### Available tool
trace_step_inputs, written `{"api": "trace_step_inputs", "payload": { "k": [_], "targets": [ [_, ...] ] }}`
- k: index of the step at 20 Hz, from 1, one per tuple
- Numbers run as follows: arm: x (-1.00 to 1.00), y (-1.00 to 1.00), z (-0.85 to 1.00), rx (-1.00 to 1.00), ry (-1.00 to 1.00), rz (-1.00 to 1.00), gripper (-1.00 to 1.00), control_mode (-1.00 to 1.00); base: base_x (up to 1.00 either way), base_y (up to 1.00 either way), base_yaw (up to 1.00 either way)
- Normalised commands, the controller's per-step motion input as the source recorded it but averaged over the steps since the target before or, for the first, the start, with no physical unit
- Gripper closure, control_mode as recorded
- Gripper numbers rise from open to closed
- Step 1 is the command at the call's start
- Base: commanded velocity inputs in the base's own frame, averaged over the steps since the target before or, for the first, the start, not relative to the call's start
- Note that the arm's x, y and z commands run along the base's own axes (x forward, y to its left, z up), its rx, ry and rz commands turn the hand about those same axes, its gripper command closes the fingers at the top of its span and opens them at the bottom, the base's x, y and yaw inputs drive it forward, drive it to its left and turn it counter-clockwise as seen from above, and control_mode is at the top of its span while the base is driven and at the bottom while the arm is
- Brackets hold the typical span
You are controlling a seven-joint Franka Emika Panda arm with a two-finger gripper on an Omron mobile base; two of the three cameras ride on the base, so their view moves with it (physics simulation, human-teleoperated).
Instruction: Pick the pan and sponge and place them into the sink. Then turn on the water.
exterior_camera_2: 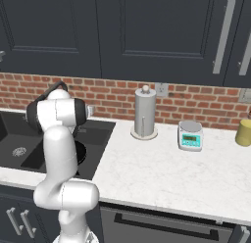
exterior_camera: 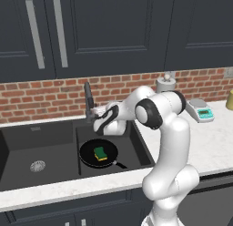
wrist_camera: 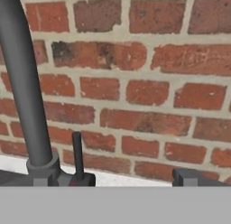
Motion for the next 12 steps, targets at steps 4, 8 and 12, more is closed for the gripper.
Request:
{"api": "trace_step_inputs", "payload": {
  "k": [4, 8, 12],
  "targets": [
    [0.00, 0.14, -0.12, 0.00, 0.00, 0.00, -1.00, -1.00, 0.00, 0.00, 0.00],
    [0.00, 0.18, -0.13, 0.00, 0.00, 0.00, -1.00, -1.00, 0.00, 0.00, 0.00],
    [0.04, 0.16, -0.14, 0.00, 0.00, 0.00, -1.00, -1.00, 0.00, 0.00, 0.00]
  ]
}}
